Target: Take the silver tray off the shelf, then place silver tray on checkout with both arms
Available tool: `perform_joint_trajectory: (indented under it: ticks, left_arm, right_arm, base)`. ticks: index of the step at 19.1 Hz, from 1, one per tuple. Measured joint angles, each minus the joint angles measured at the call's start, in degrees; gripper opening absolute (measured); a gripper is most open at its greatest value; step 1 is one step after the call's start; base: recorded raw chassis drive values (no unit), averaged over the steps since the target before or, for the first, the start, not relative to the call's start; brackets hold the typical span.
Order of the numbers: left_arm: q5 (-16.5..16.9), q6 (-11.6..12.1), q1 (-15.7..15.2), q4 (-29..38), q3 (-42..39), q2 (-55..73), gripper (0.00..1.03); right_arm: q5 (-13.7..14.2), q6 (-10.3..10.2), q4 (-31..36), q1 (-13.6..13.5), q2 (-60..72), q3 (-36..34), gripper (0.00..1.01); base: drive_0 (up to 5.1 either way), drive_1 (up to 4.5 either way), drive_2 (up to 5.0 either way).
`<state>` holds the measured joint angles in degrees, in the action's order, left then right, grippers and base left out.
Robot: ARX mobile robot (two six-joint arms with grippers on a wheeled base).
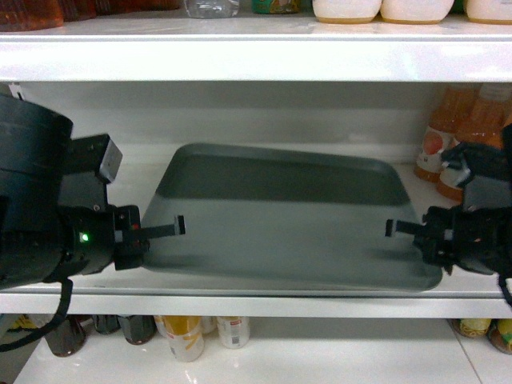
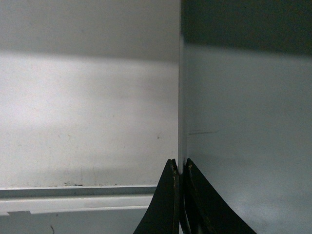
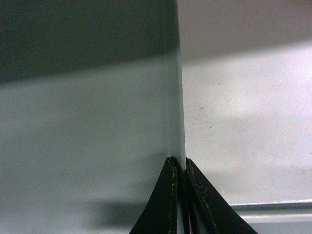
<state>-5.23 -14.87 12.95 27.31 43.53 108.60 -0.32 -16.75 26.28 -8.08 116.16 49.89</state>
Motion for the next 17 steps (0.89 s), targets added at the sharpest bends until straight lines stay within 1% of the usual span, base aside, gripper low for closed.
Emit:
perform_joint_trajectory:
  ticks: [4, 7, 10, 11, 12, 14, 15, 17]
  left_arm:
    - [-2.1, 0.7, 2.1, 1.1, -5.5, -8.0, 0.03]
    - [-3.7, 0.8, 3.8, 0.6, -10.3, -13.9, 0.03]
    - [-5.3, 0.6, 5.5, -1.7, -14.2, -19.5, 0.03]
    - [-6.5, 0.3, 6.8, -2.7, -16.9, -23.7, 0.03]
    - [-8.2, 0.3, 8.1, -3.5, -19.0, -27.3, 0.03]
    - [-9.9, 1.4, 9.0, -3.3, -21.0, -30.3, 0.03]
    - [-10.3, 1.9, 9.0, -3.1, -21.1, -30.4, 0.03]
    - [-10.4, 2.1, 9.0, -3.3, -21.1, -30.0, 0.03]
  right_arm:
    - [-1.1, -0.2, 0.9, 0.3, -9.4, -6.5, 0.03]
    - [-1.6, -0.2, 0.5, 0.3, -16.5, -12.5, 0.03]
    - [-2.5, 0.0, -0.7, 0.7, -23.8, -17.9, 0.03]
    - [-2.9, 0.5, -1.0, 0.7, -29.0, -21.5, 0.02]
    - [-3.8, 0.4, -1.0, 1.1, -33.0, -24.2, 0.02]
    - [-4.5, 0.2, -1.1, 1.1, -35.5, -26.1, 0.02]
    - [-4.6, 0.2, -1.0, 1.1, -35.5, -26.2, 0.02]
    - [-4.8, 0.2, -1.2, 1.1, -35.2, -26.2, 0.02]
  base:
    - [0.0, 0.00, 0.0]
    - [0.0, 0.00, 0.0]
    - [0.0, 0.00, 0.0]
    - [0.0, 0.00, 0.0]
    - [0.0, 0.00, 0.0]
    - [0.0, 0.00, 0.0]
    - [0.0, 0.00, 0.0]
    - [0.0, 0.00, 0.0]
